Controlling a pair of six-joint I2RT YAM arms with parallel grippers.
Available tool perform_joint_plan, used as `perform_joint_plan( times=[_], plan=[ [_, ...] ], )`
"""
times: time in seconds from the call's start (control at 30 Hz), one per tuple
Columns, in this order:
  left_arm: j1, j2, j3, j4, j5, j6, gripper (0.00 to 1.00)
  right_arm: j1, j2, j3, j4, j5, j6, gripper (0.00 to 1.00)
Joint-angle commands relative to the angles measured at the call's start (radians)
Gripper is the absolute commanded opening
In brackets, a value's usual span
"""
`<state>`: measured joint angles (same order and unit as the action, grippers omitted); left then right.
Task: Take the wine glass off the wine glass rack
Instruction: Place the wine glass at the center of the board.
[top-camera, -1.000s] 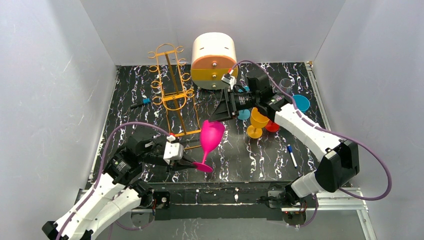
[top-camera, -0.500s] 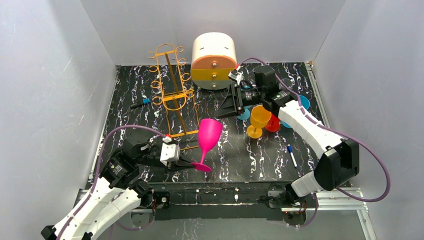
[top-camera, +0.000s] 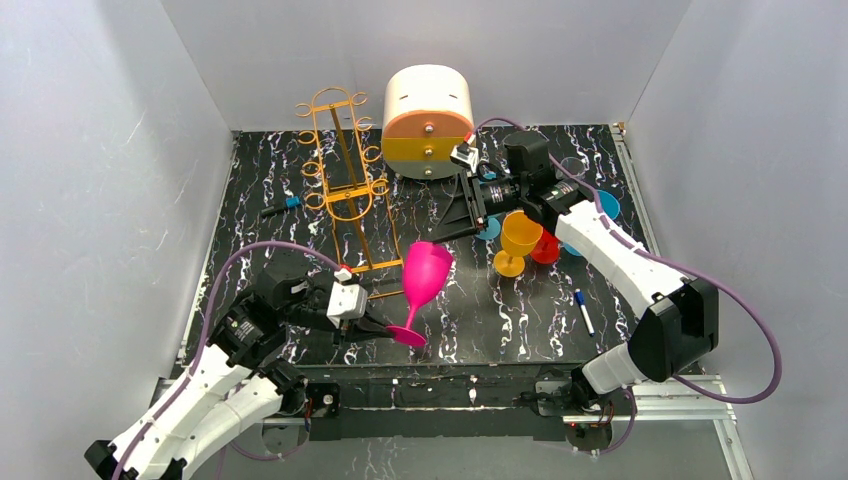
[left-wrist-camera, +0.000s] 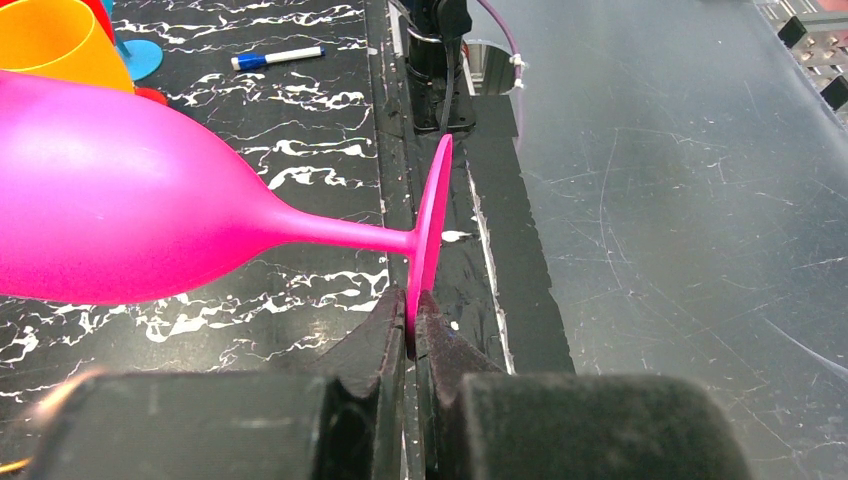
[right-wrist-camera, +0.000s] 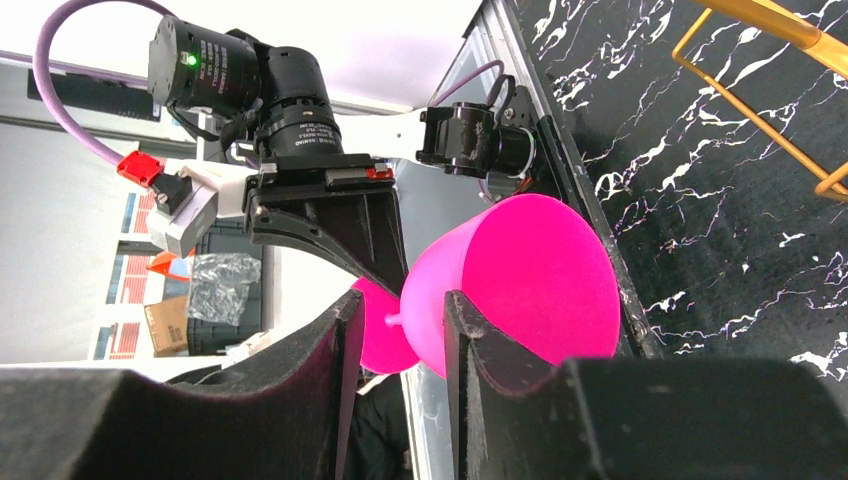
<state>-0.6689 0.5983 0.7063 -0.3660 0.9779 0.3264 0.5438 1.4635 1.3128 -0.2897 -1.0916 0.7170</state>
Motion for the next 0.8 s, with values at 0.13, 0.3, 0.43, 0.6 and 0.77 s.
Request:
perform_joint_plan(
  times=[0.13, 0.3, 0.43, 0.6, 0.77],
  plan=[
    [0.004, -0.022, 0.028, 0.021, 0.043, 0.001, 0.00, 0.005, -0.019, 0.017, -0.029, 0.030, -0.067, 0.49],
    [0.005, -0.009, 0.044, 0.023, 0.039, -0.003, 0.00, 0.005, -0.019, 0.032, -0.028, 0.102, -0.074, 0.53],
    [0.004, 0.013, 0.058, 0.022, 0.029, 0.006, 0.00, 0.005, -0.005, 0.039, -0.024, 0.057, -0.052, 0.51],
    [0.003, 0.023, 0.052, 0.022, 0.028, 0.012, 0.00, 0.031, 0.018, 0.032, -0.032, -0.077, -0.048, 0.44],
    [0.004, 0.020, 0.054, 0.022, 0.028, 0.013, 0.00, 0.049, 0.018, 0.008, 0.020, -0.161, -0.034, 0.39]
  ],
)
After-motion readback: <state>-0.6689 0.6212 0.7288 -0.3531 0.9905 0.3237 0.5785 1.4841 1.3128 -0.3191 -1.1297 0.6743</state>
